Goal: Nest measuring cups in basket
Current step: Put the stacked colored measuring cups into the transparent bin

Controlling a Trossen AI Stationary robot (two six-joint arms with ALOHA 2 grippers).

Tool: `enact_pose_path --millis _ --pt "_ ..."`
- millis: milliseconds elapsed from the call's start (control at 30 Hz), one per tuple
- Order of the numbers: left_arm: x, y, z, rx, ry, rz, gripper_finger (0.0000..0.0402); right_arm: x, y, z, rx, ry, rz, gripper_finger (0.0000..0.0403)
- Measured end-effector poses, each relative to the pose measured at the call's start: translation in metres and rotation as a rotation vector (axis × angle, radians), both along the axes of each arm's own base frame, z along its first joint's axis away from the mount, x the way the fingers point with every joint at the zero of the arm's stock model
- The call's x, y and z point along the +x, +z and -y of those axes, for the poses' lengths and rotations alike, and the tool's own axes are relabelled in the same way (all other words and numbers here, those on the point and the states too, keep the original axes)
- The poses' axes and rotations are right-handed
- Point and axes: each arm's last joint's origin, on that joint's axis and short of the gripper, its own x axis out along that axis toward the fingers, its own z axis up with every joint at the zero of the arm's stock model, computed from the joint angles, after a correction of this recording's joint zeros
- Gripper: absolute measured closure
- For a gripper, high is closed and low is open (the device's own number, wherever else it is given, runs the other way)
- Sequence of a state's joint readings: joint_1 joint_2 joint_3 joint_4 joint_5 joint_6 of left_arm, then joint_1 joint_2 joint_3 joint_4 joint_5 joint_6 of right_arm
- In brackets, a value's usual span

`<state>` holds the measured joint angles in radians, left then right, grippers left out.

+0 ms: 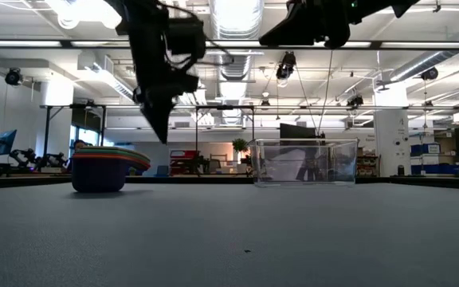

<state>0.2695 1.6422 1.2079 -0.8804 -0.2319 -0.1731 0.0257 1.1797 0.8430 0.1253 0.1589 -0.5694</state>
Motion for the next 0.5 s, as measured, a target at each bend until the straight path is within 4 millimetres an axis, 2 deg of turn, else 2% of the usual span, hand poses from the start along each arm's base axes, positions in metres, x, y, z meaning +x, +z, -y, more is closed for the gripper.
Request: enact_pose_path --millis 200,500 --pt "0.003 0.038 0.026 0.058 -0.168 0.175 0.0402 -0.001 -0.002 0.000 -0.004 0.001 -0.019 0.0394" --pt "-0.022 0.088 0.074 0.144 -0.415 0.410 0.0402 0.000 -0.001 -0.002 0.020 0.078 -0.016 0.0394"
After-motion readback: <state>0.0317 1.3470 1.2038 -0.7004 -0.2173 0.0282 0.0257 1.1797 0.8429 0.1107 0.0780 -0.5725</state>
